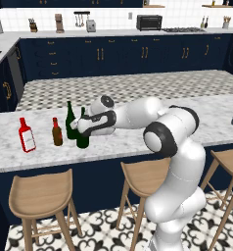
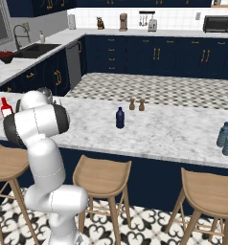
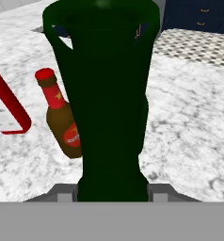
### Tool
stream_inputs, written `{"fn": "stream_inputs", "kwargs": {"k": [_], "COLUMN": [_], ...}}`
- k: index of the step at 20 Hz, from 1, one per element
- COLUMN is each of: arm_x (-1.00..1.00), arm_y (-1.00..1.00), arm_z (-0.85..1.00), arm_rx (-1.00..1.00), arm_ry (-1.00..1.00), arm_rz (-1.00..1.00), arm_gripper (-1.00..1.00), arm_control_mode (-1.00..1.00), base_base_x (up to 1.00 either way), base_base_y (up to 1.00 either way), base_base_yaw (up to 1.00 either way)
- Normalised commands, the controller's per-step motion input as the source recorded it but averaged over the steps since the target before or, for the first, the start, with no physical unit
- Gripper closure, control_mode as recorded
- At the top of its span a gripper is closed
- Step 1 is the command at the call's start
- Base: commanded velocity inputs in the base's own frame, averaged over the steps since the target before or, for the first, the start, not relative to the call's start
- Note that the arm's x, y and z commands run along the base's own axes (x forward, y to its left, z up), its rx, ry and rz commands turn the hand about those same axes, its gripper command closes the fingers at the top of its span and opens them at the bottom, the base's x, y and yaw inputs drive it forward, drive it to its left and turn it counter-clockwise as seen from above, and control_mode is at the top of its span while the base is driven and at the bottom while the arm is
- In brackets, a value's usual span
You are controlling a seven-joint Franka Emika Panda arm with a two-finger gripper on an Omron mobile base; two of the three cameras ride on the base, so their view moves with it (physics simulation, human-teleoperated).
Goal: Move the plastic bottles in the middle to the plastics group, and the glass bottles in the middle to the glass group.
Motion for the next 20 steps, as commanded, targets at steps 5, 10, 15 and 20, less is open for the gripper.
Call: {"fn": "stream_inputs", "kwargs": {"k": [5, 10, 15, 20], "arm_x": [0.03, 0.22, 0.09, 0.0], "arm_y": [0.03, 0.24, 0.17, 0.11], "arm_z": [0.0, 0.0, -0.05, -0.32], "arm_rx": [0.0, -0.01, -0.02, -0.06], "arm_ry": [-0.01, 0.0, 0.0, 0.0], "arm_rz": [0.0, 0.0, 0.0, 0.0], "arm_gripper": [1.0, 1.0, 1.0, 1.0], "arm_control_mode": [-1.0, -1.0, -1.0, -1.0], "base_base_x": [0.0, 0.0, 0.0, 0.0], "base_base_y": [0.0, 0.0, 0.0, 0.0], "base_base_yaw": [0.0, 0.0, 0.0, 0.0]}}
